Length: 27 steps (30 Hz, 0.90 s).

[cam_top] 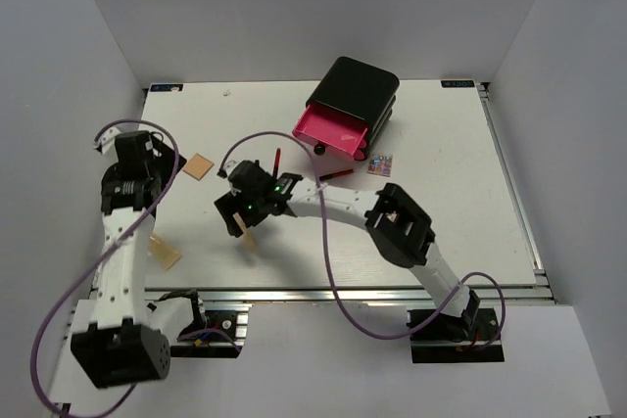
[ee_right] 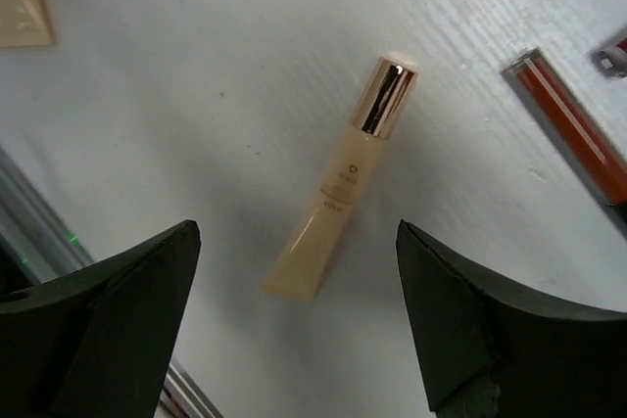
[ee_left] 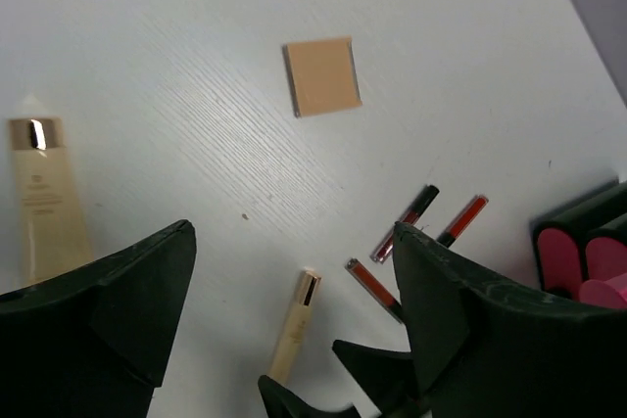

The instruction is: Organize the makeup

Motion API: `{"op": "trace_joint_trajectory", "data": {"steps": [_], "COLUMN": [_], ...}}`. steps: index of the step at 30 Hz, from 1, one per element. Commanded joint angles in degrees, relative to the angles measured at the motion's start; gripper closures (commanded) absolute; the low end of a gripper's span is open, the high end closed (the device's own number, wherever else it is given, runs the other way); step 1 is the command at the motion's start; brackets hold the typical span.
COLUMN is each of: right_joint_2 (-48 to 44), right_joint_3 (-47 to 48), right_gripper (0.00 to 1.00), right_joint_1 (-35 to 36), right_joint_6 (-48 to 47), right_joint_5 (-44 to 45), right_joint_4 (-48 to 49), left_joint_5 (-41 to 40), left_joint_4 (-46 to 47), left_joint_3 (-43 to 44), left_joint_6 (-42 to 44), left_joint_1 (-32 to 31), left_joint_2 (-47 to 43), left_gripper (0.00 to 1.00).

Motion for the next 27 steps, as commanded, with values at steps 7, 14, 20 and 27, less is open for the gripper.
{"op": "trace_joint_trajectory", "data": {"steps": [7, 14, 20, 27], "right_joint_2": [7.42, 9.98, 8.22, -6.79], "right_joint_3": [6.19, 3.99, 1.44, -11.38], "right_gripper": [0.26, 0.52, 0.85, 1.00], "right_joint_1": [2.35, 2.35, 2.17, -5.62], "right_joint_6": [4.24, -0.33, -9.46, -28.70], "right_joint_5": [17.15, 20.75, 21.03, -12.58], "right_joint_4": [-1.42, -0.54, 1.04, 9.47], "left_joint_5": [-13.13, -13.48, -16.46, -12.61], "left_joint_4": [-11.72, -11.11, -9.96, -9.70], "left_joint_3": [-3.23, -5.17, -9.82, -9.30], "left_joint_6": [0.13, 0.74, -2.23, -3.64], "left_joint_1": [0.10, 0.10, 0.10, 3.60], "left_joint_2": [-10.62, -10.72, -9.41, 0.34], "left_gripper": [0.02, 0.02, 0.02, 0.02]}}
